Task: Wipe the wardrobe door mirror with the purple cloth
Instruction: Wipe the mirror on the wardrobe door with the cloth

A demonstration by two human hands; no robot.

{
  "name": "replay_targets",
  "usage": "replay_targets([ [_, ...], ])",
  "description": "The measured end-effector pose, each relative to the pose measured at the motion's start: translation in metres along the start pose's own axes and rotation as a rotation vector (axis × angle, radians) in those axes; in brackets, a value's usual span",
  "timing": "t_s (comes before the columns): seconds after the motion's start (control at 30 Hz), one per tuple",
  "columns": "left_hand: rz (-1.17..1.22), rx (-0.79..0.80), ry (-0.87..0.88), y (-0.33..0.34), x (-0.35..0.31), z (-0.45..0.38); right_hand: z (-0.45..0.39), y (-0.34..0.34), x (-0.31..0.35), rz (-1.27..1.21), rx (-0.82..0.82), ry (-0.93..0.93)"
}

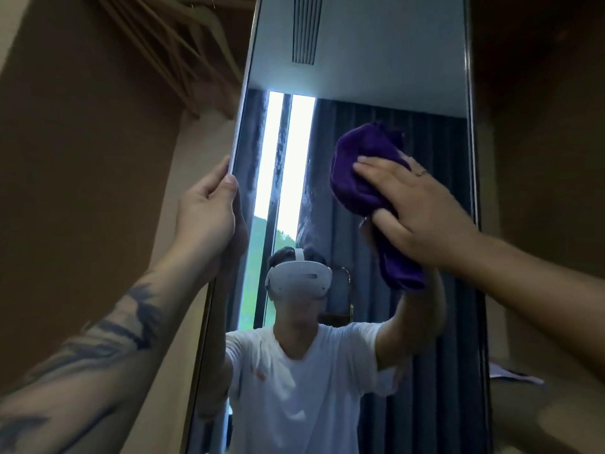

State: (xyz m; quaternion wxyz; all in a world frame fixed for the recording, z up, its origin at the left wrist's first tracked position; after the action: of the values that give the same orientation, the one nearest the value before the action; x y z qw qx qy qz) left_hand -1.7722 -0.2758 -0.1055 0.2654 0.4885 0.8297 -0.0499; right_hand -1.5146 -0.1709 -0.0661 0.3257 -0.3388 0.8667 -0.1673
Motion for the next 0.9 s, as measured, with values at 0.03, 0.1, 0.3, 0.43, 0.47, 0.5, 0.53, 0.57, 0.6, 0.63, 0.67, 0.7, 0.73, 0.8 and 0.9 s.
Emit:
replay_targets([
  [0.03, 0.001, 0.014, -0.014, 0.000, -0.002, 0.001, -0.001, 0.001, 0.011, -0.084, -0.050, 0.113],
  [0.1, 0.000, 0.037, -0.037, -0.002, -0.001, 0.003, -0.002, 0.011, 0.040, -0.194, -0.067, 0.231],
  [0.3, 0.015, 0.089, -0.079, -0.006, 0.013, 0.019, -0.016, 0.007, 0.040, 0.294, 0.194, -0.366],
  [0.43, -0.017, 0.076, -0.107, -0.006, 0.009, 0.023, -0.051, -0.016, 0.019, 0.022, 0.135, 0.048],
  [0.47, -0.018, 0.070, -0.104, -0.006, 0.008, 0.024, -0.050, -0.012, 0.029, -0.028, 0.142, 0.093],
  [0.5, -0.019, 0.067, -0.100, -0.006, 0.008, 0.024, -0.043, -0.004, 0.043, -0.036, 0.166, 0.062],
  [0.53, -0.017, 0.066, -0.091, -0.007, 0.011, 0.023, -0.033, 0.004, 0.060, 0.009, 0.192, -0.066],
  [0.57, -0.008, 0.072, -0.080, -0.007, 0.012, 0.024, -0.019, 0.012, 0.074, 0.090, 0.236, -0.244],
  [0.6, 0.004, 0.078, -0.078, -0.006, 0.013, 0.024, -0.008, 0.017, 0.080, 0.203, 0.291, -0.398],
  [0.63, 0.017, 0.084, -0.082, -0.004, 0.012, 0.027, -0.006, 0.015, 0.075, 0.303, 0.323, -0.494],
  [0.67, 0.021, 0.090, -0.084, -0.004, 0.012, 0.027, -0.013, 0.007, 0.065, 0.355, 0.309, -0.511],
  [0.7, 0.026, 0.090, -0.075, -0.005, 0.012, 0.028, -0.025, -0.004, 0.052, 0.336, 0.272, -0.450],
  [0.73, 0.033, 0.089, -0.068, -0.005, 0.013, 0.027, -0.039, -0.013, 0.039, 0.255, 0.228, -0.325],
  [0.8, 0.054, 0.087, -0.069, -0.004, 0.011, 0.028, -0.058, -0.023, 0.028, 0.039, 0.162, -0.047],
  [0.9, 0.052, 0.087, -0.089, -0.004, 0.011, 0.029, -0.046, -0.002, 0.058, 0.048, 0.182, -0.088],
])
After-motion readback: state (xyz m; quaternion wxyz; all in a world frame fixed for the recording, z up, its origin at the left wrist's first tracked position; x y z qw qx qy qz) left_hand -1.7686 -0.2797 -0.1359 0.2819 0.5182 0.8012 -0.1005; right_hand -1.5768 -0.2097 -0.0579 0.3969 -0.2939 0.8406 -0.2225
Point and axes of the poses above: each hand's wrist, its own z-axis away from the middle knuckle, its own y-axis out of the palm, x = y × z, the point moved 3 cm from there along -z, towards the middle knuckle, and after that the axes turned 15 degrees about x, right-handed, at the moved point
